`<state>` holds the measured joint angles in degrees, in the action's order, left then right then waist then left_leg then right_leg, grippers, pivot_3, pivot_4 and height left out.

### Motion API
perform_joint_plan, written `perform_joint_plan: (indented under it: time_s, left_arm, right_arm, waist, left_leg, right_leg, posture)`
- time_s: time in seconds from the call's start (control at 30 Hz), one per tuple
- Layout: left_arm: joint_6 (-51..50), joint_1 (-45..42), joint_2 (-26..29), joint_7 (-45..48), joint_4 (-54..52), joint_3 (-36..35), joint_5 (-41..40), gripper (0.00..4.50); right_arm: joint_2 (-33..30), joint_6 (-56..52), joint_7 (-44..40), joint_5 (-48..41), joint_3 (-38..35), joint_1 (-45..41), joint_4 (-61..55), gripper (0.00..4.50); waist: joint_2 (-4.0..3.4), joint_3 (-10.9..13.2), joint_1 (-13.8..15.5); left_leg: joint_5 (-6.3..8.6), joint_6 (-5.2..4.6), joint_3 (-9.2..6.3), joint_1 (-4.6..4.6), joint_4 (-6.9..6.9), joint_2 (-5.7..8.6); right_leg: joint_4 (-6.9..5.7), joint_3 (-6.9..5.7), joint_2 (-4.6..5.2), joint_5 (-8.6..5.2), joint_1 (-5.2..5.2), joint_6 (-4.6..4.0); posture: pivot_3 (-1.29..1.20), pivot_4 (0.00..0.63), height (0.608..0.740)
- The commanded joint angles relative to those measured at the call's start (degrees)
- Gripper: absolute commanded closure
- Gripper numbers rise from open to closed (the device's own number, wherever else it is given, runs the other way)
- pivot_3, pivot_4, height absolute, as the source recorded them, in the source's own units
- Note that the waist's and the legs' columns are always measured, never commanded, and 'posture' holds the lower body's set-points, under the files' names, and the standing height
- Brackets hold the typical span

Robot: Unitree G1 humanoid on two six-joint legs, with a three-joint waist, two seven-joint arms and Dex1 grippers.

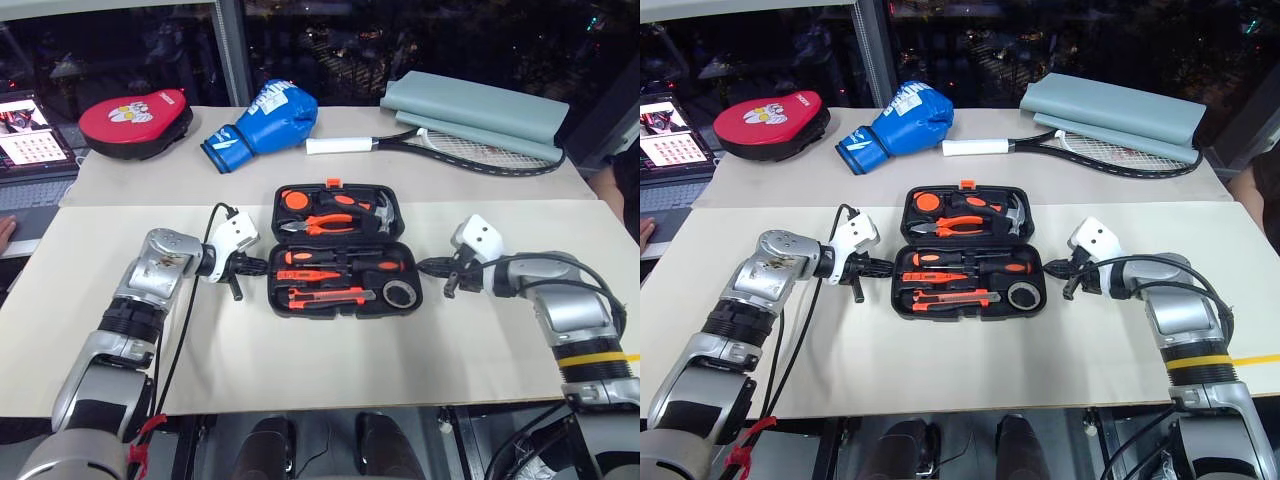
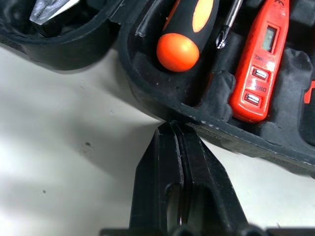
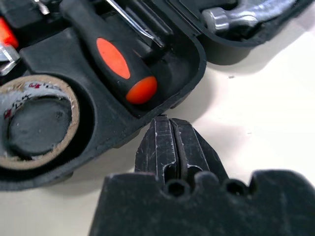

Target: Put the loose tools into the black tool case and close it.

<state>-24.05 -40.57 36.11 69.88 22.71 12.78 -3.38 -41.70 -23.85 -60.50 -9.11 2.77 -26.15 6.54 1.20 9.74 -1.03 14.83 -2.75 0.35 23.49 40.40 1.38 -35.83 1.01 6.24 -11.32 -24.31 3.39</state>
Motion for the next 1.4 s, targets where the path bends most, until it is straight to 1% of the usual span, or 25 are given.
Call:
perform_joint_plan:
  time_s: [0.03,0.17,0.3,0.5,0.73,0.87,0.97,1.07,1.17,1.23,1.27,1.3,1.33,1.37,1.4]
  left_arm:
    - [1.64,1.33,0.53,5.07,-5.03,3.08,-0.68,4.43]
    - [1.56,2.92,2.38,7.36,-7.56,3.92,-0.58,4.43]
    - [0.6,7.3,5.92,9.12,-12.26,4.92,0.15,4.43]
    - [-1.93,10.18,6.92,9.39,-17.45,3.8,-1.68,4.43]
    - [-3.93,11.09,7.4,9.84,-20.47,3.98,-2.79,4.43]
    - [-4.39,10.0,7.98,7.99,-18.57,3.24,-1.24,4.43]
    - [-5.62,8.07,9.62,8.4,-15.72,0.49,-2.38,4.43]
    - [-9.91,4.87,9.9,8.28,-13.2,-1.36,-4.48,4.43]
    - [-17.56,-0.47,6.93,4.16,-8.47,-2.77,-5.71,4.43]
    - [-24.95,-5.27,3.44,-0.34,-3.54,-4.12,-6.26,3.92]
    - [-27.43,-6.86,2.36,-1.79,-1.95,-4.48,-6.43,3.72]
    - [-31.03,-8.75,1.06,-3.29,-0.11,-5.22,-7.03,3.34]
    - [-34.25,-10.74,-0.3,-5.27,2.19,-6.19,-7.51,3.0]
    - [-36.63,-12.39,-1.39,-6.97,4.24,-6.98,-7.82,2.68]
    - [-38.04,-13.47,-2.08,-8.15,5.67,-7.48,-7.98,2.27]
  right_arm:
    - [-0.64,-0.99,-4.82,-5.73,0.05,2.82,-10.78,4.5]
    - [-2.28,-2.32,-5.41,-6.71,-0.53,6.52,-15.6,4.5]
    - [-4.08,-2.39,-4.26,-7.12,-2.39,13.13,-21.25,4.5]
    - [-5.4,-3.09,-1.88,-7.35,-5.39,16.6,-23.27,4.5]
    - [-7.14,-3.59,-1.0,-7.98,-7.66,18.42,-23.98,4.5]
    - [-8.49,-4.1,-0.74,-7.57,-8.38,19.26,-24.39,4.5]
    - [-9.54,-4.8,0.01,-7.68,-9.86,19.49,-24.15,4.5]
    - [-9.8,-5.77,2.06,-7.43,-10.56,17.93,-22.72,4.5]
    - [-7.63,-11.99,6.05,-9.37,-10.88,13.46,-21.36,4.5]
    - [-5.66,-18.17,9.27,-10.74,-10.34,8.97,-20.13,4.5]
    - [-4.61,-21.26,10.81,-11.29,-10.17,6.69,-19.41,4.21]
    - [-3.72,-23.88,12.09,-11.9,-10.17,4.84,-18.83,3.92]
    - [-2.68,-26.12,13.42,-12.47,-10.31,2.81,-17.99,3.74]
    - [-1.73,-28.19,14.69,-13.02,-10.55,0.95,-17.18,3.36]
    - [-1.18,-29.5,15.55,-13.41,-10.66,-0.22,-16.68,2.95]
  waist:
    - [0.0,0.0,0.09]
    - [0.0,0.0,0.06]
    - [0.0,-0.01,0.12]
    - [-0.01,-0.02,0.29]
    - [-0.02,-0.02,0.48]
    - [-0.02,-0.02,0.57]
    - [-0.01,-0.02,0.62]
    - [0.0,-0.01,0.51]
    - [0.03,0.01,0.36]
    - [0.04,0.01,0.38]
    - [0.05,0.02,0.37]
    - [0.05,0.02,0.35]
    - [0.05,0.02,0.35]
    - [0.05,0.02,0.34]
    - [0.05,0.02,0.31]
  left_leg:
    - [0.0,0.0,0.0,0.01,-0.03,0.0]
    - [0.0,0.0,0.01,-0.02,-0.15,-0.01]
    - [0.01,-0.01,0.01,-0.1,-0.19,-0.04]
    - [0.01,0.0,0.06,-0.27,-0.22,-0.08]
    - [0.0,0.01,0.06,-0.26,-0.19,-0.07]
    - [0.0,0.0,0.06,-0.26,-0.19,-0.07]
    - [0.0,0.01,0.05,-0.27,-0.17,-0.08]
    - [-0.01,0.02,0.05,-0.25,-0.13,-0.08]
    - [-0.01,0.03,0.05,-0.27,-0.1,-0.09]
    - [-0.03,0.04,0.03,-0.26,0.01,-0.08]
    - [-0.04,0.05,0.02,-0.27,0.04,-0.06]
    - [-0.05,0.07,0.0,-0.25,0.07,-0.05]
    - [-0.06,0.07,-0.01,-0.25,0.07,-0.04]
    - [-0.06,0.07,-0.03,-0.25,0.07,-0.03]
    - [-0.06,0.07,-0.03,-0.22,0.06,-0.02]
  right_leg:
    - [0.02,-0.01,0.0,0.0,-0.02,0.0]
    - [0.07,-0.02,0.0,-0.01,-0.02,-0.01]
    - [0.09,-0.02,0.0,-0.04,0.03,-0.02]
    - [0.39,0.0,0.01,-0.09,0.15,-0.07]
    - [0.39,0.0,0.01,-0.09,0.16,-0.07]
    - [0.39,0.0,0.01,-0.09,0.16,-0.07]
    - [0.38,-0.01,0.01,-0.09,0.17,-0.07]
    - [0.33,-0.02,-0.01,-0.09,0.14,-0.07]
    - [0.27,-0.02,-0.01,-0.09,0.15,-0.07]
    - [0.14,-0.02,-0.01,-0.09,0.15,-0.07]
    - [0.09,-0.02,-0.01,-0.09,0.16,-0.07]
    - [0.06,-0.02,-0.01,-0.09,0.14,-0.07]
    - [0.02,-0.03,-0.02,-0.09,0.13,-0.07]
    - [0.01,-0.03,-0.02,-0.09,0.13,-0.07]
    - [0.0,-0.04,-0.03,-0.09,0.11,-0.07]
  posture:
    - [0.0,0.15,0.736]
    - [0.0,0.15,0.736]
    - [0.0,0.15,0.736]
    - [0.0,0.15,0.736]
    - [0.0,0.15,0.736]
    - [0.0,0.15,0.736]
    - [0.0,0.15,0.736]
    - [0.0,0.15,0.736]
    - [0.0,0.15,0.736]
    - [0.0,0.15,0.736]
    - [0.0,0.15,0.736]
    - [0.0,0.15,0.736]
    - [0.0,0.15,0.736]
    - [0.0,0.15,0.736]
    - [0.0,0.15,0.736]
